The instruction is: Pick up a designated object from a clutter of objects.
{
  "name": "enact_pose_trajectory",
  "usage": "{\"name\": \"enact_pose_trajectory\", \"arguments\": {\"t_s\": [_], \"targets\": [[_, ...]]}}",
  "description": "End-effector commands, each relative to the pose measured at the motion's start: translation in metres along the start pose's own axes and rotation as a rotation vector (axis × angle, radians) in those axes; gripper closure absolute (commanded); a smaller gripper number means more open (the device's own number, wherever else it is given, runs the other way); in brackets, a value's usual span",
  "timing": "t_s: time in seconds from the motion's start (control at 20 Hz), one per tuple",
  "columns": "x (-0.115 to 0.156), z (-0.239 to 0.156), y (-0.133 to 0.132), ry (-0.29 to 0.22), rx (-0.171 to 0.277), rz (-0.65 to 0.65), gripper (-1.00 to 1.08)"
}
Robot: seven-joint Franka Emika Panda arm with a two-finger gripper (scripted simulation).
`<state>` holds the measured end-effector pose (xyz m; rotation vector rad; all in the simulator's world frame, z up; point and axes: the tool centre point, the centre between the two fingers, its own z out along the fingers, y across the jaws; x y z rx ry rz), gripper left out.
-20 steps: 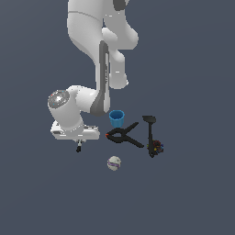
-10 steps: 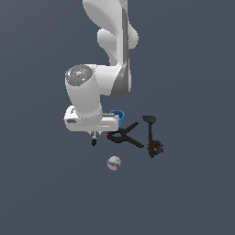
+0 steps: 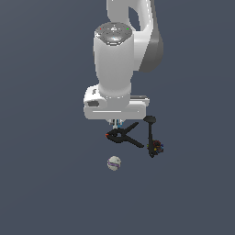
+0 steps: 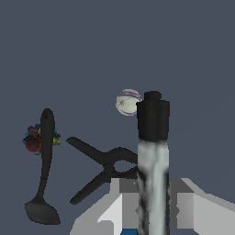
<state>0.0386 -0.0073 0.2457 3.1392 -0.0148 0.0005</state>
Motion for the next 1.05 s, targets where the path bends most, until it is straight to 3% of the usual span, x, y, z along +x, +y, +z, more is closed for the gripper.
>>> {"name": "enact_pose_trajectory", "arguments": {"t_s": [0.0, 0.5, 1.0], "targets": [[0.002, -0.023, -0.022, -0.001, -0.001, 0.001, 1.08], [0.013, -0.091, -0.089, 0.000, 0.001, 0.000, 1.08], [0.017, -0.110, -0.108, 0.000, 0.002, 0.000, 1.08]]}}
